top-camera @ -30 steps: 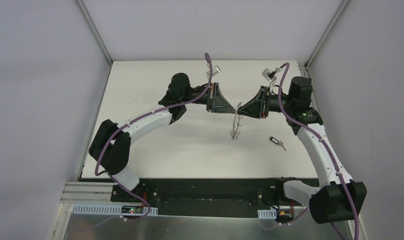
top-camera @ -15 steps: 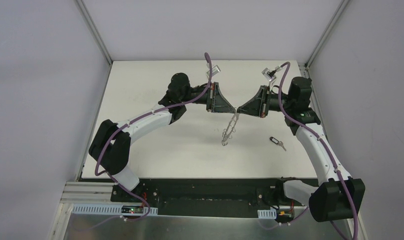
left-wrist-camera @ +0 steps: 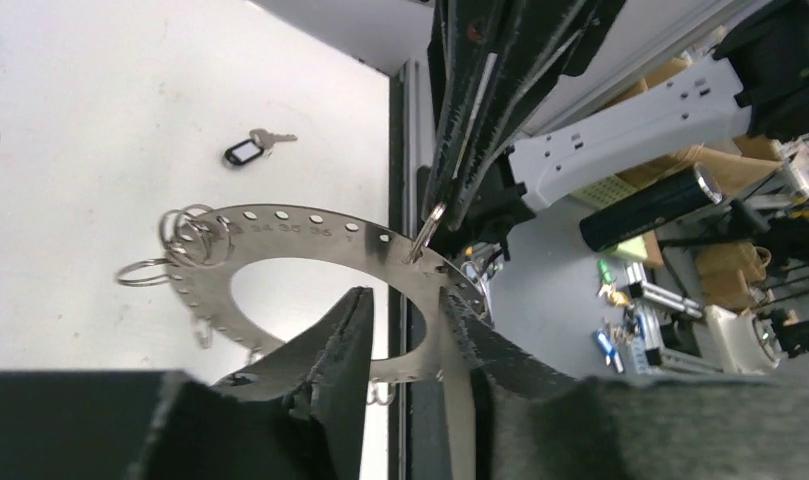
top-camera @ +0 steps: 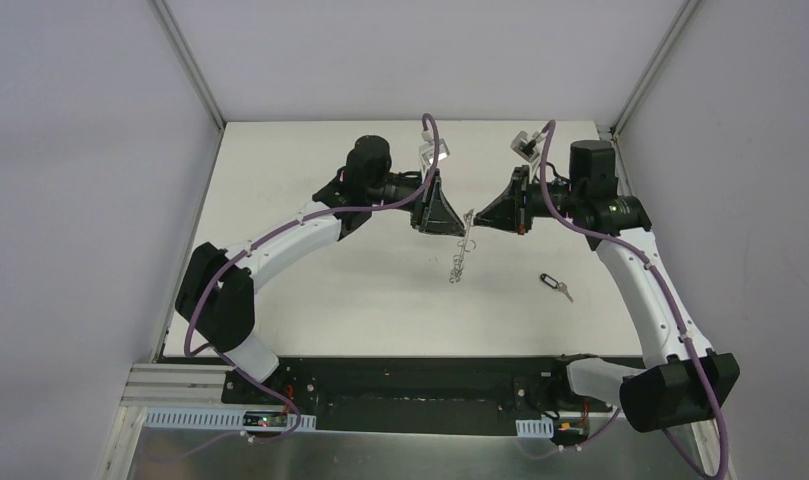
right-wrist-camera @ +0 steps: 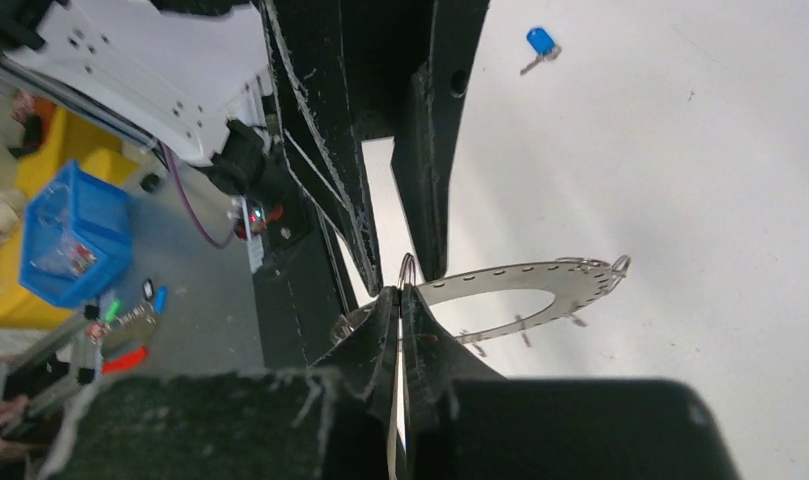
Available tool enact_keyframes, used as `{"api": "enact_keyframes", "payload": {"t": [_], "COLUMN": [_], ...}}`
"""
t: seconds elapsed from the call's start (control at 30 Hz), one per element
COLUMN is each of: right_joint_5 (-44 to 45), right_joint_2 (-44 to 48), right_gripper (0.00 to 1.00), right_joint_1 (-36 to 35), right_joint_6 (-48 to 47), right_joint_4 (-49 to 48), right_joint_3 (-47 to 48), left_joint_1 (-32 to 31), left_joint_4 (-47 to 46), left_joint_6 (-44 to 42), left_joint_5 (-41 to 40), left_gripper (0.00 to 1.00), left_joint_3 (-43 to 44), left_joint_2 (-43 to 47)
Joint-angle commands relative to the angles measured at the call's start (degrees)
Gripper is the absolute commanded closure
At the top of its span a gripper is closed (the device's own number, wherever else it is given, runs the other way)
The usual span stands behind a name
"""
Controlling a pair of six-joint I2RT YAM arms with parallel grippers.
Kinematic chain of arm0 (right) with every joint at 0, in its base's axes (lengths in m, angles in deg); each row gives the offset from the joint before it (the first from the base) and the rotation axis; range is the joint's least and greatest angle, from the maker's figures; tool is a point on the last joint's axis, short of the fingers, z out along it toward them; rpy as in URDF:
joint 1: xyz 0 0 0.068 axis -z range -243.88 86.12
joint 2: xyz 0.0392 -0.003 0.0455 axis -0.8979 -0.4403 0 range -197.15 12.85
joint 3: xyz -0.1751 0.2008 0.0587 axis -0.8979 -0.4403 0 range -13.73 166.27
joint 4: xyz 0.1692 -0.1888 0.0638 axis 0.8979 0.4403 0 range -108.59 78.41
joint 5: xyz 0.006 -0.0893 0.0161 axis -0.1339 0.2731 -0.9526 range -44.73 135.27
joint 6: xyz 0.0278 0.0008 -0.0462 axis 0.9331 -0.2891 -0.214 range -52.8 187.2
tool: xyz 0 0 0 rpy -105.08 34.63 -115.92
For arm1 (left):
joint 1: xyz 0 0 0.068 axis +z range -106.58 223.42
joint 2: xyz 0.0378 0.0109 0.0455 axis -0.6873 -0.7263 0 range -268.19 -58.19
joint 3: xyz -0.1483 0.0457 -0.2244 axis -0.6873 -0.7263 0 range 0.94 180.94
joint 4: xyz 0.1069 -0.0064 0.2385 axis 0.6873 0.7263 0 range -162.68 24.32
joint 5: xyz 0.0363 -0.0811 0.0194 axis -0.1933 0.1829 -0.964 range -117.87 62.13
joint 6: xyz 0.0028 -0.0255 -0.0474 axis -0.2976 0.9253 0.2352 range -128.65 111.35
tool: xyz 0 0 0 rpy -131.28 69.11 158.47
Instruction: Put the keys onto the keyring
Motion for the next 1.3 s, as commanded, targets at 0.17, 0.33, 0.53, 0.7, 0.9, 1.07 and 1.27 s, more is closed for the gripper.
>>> {"api": "enact_keyframes", "payload": {"t": [0.17, 0.33, 0.53, 0.7, 0.9, 1.07, 1.27], "right_joint_5": [10.4, 14.1, 14.8, 14.5, 12.8, 11.5, 10.8], "right_joint_2": [-3.5, -6.0, -8.0, -9.2, -9.7, -10.1, -9.8], "right_gripper": [1.0, 1.0, 1.0, 1.0, 1.0, 1.0, 1.0], "right_joint_1": [-7.8, -10.8, -12.9, -13.6, -13.6, -13.6, -13.6], "right_joint_6": [-17.7, -19.6, -19.4, -19.2, -18.2, -17.9, -17.6], "right_joint_4": [20.8, 26.0, 28.1, 28.2, 27.1, 26.8, 26.2], "right_joint_3": [12.1, 16.5, 18.6, 18.6, 18.6, 18.5, 17.9], "left_joint_1": [0.0, 0.0, -0.3, -0.9, -1.7, -2.2, -2.6], "left_joint_4": [27.6, 34.1, 36.2, 36.3, 36.8, 39.1, 39.6], "left_joint_6": [-25.2, -32.5, -35.0, -35.0, -35.9, -38.7, -39.3], "left_joint_5": [1.3, 0.9, 1.2, 2.4, 2.9, 3.3, 3.6], "left_gripper": [0.63, 0.62, 0.64, 0.71, 0.75, 0.75, 0.83], "left_joint_3": [10.9, 14.0, 16.3, 16.9, 16.5, 16.9, 16.9], "left_joint_2": [3.3, 3.2, 1.7, 0.8, 0.1, -0.3, -0.8]}}
